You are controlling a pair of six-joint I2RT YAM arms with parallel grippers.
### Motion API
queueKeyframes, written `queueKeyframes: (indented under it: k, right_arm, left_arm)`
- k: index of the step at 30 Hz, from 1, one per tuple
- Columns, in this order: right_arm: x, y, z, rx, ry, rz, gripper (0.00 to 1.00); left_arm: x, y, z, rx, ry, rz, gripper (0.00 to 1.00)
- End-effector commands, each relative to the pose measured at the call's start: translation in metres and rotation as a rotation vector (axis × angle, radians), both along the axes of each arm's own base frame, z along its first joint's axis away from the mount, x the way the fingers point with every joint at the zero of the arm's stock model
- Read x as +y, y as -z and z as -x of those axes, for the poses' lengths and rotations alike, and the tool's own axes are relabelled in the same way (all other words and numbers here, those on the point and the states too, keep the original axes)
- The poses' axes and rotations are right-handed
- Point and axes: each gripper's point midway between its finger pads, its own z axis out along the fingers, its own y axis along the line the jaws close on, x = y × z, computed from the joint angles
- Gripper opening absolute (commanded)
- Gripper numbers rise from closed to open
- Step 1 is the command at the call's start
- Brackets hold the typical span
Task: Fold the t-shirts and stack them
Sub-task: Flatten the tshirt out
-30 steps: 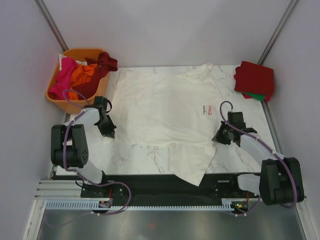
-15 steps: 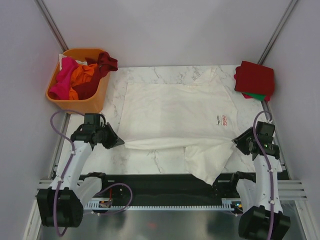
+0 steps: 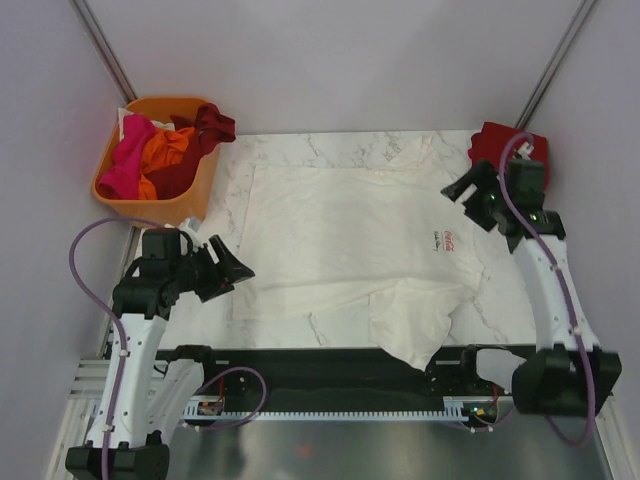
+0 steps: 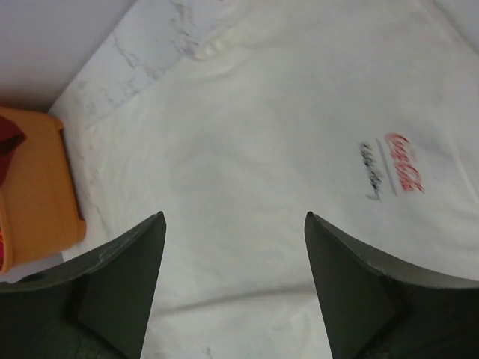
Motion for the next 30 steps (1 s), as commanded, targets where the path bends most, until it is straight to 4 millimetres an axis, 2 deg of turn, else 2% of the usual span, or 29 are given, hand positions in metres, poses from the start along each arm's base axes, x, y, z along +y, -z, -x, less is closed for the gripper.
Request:
queueKeyframes:
  k: [1, 2, 3, 4, 5, 6, 7, 8, 9, 10, 11, 12, 13, 14, 15, 16, 17, 20, 21, 30]
  right_arm:
    - [0.029, -0.041, -0.083, -0.148, -0.096, 0.041, 0.81]
    - [0.037, -0.012, -0.108, -0.075, -0.116, 0.044, 0.74]
    - [0.040, -0.033, -0.133, -0.124, -0.122, 0.053, 0.69]
    - [0.040, -0.029, -0.150, -0.113, -0.122, 0.060, 0.65]
    - [0.039, 0.007, -0.174, -0.040, -0.125, 0.078, 0.64]
    - [0.038, 0.015, -0.188, -0.025, -0.123, 0.087, 0.62]
    - [0.035, -0.003, -0.211, -0.073, -0.108, 0.110, 0.61]
    - [0.034, 0.035, -0.230, -0.004, -0.110, 0.116, 0.59]
    - [0.033, 0.048, -0.237, 0.031, -0.115, 0.130, 0.57]
    - [0.031, 0.029, -0.259, -0.019, -0.104, 0.143, 0.56]
    - [0.031, 0.066, -0.272, 0.037, -0.106, 0.147, 0.55]
    - [0.031, 0.057, -0.286, 0.005, -0.100, 0.146, 0.55]
    - [0.033, 0.063, -0.294, 0.001, -0.105, 0.146, 0.55]
    - [0.034, 0.090, -0.302, 0.034, -0.103, 0.155, 0.55]
    - [0.035, 0.084, -0.311, 0.011, -0.098, 0.159, 0.55]
    - [0.035, 0.091, -0.315, 0.016, -0.092, 0.156, 0.54]
    - [0.036, 0.107, -0.318, 0.038, -0.090, 0.157, 0.54]
    - [0.032, 0.120, -0.320, 0.056, -0.060, 0.178, 0.55]
    - [0.031, 0.131, -0.317, 0.076, -0.056, 0.179, 0.55]
    - [0.034, 0.165, -0.311, 0.129, -0.044, 0.221, 0.55]
  left_arm:
    - [0.002, -0.012, 0.001, -0.033, 0.036, -0.034, 0.74]
    - [0.000, -0.016, 0.000, -0.042, 0.044, -0.034, 0.74]
    - [-0.001, -0.017, -0.002, -0.036, 0.050, -0.034, 0.74]
    - [-0.002, -0.022, -0.003, -0.045, 0.055, -0.033, 0.74]
    - [-0.002, -0.020, -0.003, -0.041, 0.055, -0.033, 0.74]
    - [0.032, -0.017, -0.033, -0.184, 0.022, -0.262, 0.77]
    - [0.026, -0.010, -0.031, -0.172, 0.047, -0.228, 0.78]
    - [0.021, -0.009, -0.034, -0.182, 0.049, -0.200, 0.78]
    - [0.018, -0.004, -0.034, -0.174, 0.054, -0.181, 0.78]
    - [0.015, -0.003, -0.034, -0.171, 0.068, -0.167, 0.76]
    - [0.015, -0.005, -0.033, -0.180, 0.071, -0.170, 0.76]
    - [0.016, -0.007, -0.033, -0.189, 0.062, -0.170, 0.77]
    - [0.016, -0.006, -0.033, -0.190, 0.056, -0.171, 0.77]
    - [0.017, -0.008, -0.032, -0.200, 0.051, -0.169, 0.77]
    - [0.017, -0.008, -0.032, -0.202, 0.050, -0.170, 0.77]
    - [0.017, -0.008, -0.032, -0.202, 0.048, -0.170, 0.77]
    - [0.017, -0.007, -0.032, -0.198, 0.048, -0.170, 0.76]
    - [0.019, -0.007, -0.033, -0.197, 0.036, -0.175, 0.75]
    - [0.019, -0.008, -0.033, -0.204, 0.033, -0.175, 0.75]
    - [0.020, -0.008, -0.033, -0.202, 0.028, -0.175, 0.75]
